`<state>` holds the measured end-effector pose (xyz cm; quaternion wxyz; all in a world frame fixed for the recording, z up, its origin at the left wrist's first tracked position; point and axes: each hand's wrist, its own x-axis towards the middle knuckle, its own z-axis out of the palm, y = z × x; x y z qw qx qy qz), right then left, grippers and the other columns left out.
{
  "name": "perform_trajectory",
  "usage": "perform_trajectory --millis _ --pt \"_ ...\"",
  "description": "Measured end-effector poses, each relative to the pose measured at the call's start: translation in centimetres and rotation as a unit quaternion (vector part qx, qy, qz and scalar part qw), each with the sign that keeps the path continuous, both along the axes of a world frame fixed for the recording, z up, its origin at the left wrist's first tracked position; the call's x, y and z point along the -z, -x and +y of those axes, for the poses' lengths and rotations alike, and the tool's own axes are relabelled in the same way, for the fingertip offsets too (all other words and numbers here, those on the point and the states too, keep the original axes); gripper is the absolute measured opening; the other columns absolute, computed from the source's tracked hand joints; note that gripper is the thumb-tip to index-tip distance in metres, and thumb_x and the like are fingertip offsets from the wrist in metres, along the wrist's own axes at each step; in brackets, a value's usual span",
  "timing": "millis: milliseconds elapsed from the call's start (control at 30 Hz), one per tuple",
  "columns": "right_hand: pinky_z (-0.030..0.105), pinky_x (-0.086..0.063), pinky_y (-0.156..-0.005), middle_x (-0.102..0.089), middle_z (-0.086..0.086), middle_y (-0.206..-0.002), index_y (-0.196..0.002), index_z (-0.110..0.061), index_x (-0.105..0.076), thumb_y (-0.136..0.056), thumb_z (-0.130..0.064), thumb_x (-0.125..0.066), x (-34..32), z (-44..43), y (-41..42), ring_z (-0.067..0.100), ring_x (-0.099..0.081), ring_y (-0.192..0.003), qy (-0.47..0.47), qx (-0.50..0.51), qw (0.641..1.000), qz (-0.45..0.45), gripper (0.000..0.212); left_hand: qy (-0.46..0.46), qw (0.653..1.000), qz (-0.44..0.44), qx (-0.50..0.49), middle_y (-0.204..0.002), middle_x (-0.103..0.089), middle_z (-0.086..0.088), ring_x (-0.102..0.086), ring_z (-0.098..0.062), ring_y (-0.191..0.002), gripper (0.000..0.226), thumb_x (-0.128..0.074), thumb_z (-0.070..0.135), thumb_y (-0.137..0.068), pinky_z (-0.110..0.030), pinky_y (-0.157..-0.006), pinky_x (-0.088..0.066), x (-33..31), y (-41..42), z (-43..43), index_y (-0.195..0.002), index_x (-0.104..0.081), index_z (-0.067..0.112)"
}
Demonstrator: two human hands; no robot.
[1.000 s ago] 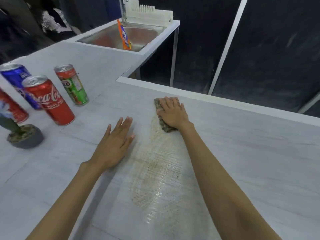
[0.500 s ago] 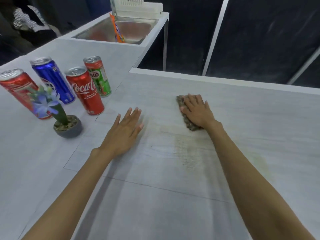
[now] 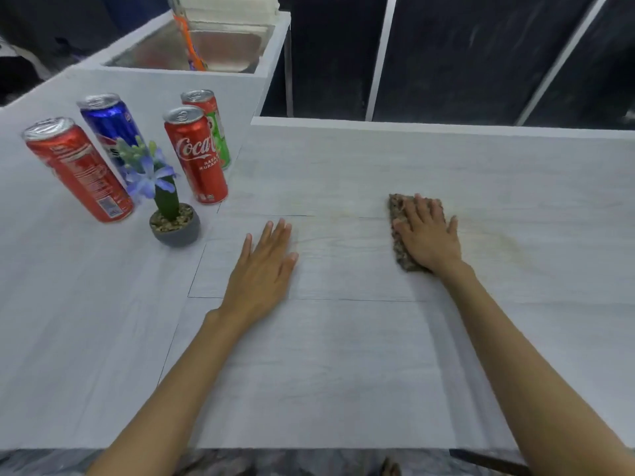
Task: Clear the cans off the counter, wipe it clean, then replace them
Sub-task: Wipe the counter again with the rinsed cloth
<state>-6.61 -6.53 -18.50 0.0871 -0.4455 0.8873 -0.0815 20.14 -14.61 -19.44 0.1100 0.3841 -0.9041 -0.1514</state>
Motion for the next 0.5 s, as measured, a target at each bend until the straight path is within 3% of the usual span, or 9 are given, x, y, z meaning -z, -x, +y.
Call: perform_trajectory --millis 67,133,267,333,500 --pt "0.050 0.008 -0.116 0.008 -0.003 -0.158 -0.148 -0.025 -0.001 -0.099 -0.043 -0.018 0.0 -1.4 -2.4 0.022 0.012 -0.145 0.001 -0.008 1.000 -0.009 0.056 0.010 1.000 0.004 0.000 -0.157 0.004 0.007 0.011 -0.006 -0.143 0.054 -0.016 0.035 -0.099 -0.028 -0.115 0.014 0.2 -0.2 0.2 -0.147 0.000 0.017" --pt "0.048 0.010 -0.115 0.009 -0.004 -0.158 -0.148 -0.027 0.001 -0.098 -0.044 -0.018 0.7 -1.7 -6.7 0.019 0.014 -0.145 0.022 -0.079 0.997 -0.008 0.056 0.014 1.000 0.011 -0.001 -0.157 0.001 0.006 0.010 -0.006 -0.143 0.054 -0.016 0.035 -0.099 -0.029 -0.115 0.014 0.3 0.0 0.3 -0.147 -0.001 0.017" --pt "0.039 0.016 -0.111 0.011 -0.020 -0.153 -0.141 -0.044 0.011 -0.093 -0.055 -0.012 2.2 3.5 -11.4 0.004 0.018 -0.141 0.086 -0.206 0.975 0.014 0.054 0.019 1.000 0.006 -0.007 -0.157 -0.002 0.005 0.008 -0.006 -0.143 0.054 -0.016 0.036 -0.099 -0.030 -0.115 0.015 0.3 0.2 0.4 -0.148 -0.003 0.017" --pt "0.040 0.013 -0.113 0.012 -0.022 -0.152 -0.139 -0.047 0.012 -0.092 -0.057 -0.011 2.2 6.1 -8.0 0.001 0.018 -0.139 0.082 -0.170 0.982 0.020 0.053 0.015 1.000 -0.001 -0.006 -0.157 0.000 0.005 0.009 -0.006 -0.143 0.055 -0.015 0.037 -0.099 -0.030 -0.115 0.015 0.2 0.4 0.5 -0.148 -0.002 0.016" --pt "0.050 0.005 -0.116 0.006 -0.005 -0.158 -0.148 -0.029 -0.001 -0.098 -0.045 -0.021 0.2 4.8 1.5 0.019 0.010 -0.145 0.000 0.059 0.998 -0.002 0.056 0.015 1.000 0.011 0.016 -0.157 0.003 0.004 0.012 -0.007 -0.143 0.054 -0.015 0.035 -0.099 -0.031 -0.114 0.017 -0.6 3.0 2.2 -0.147 0.001 0.016"
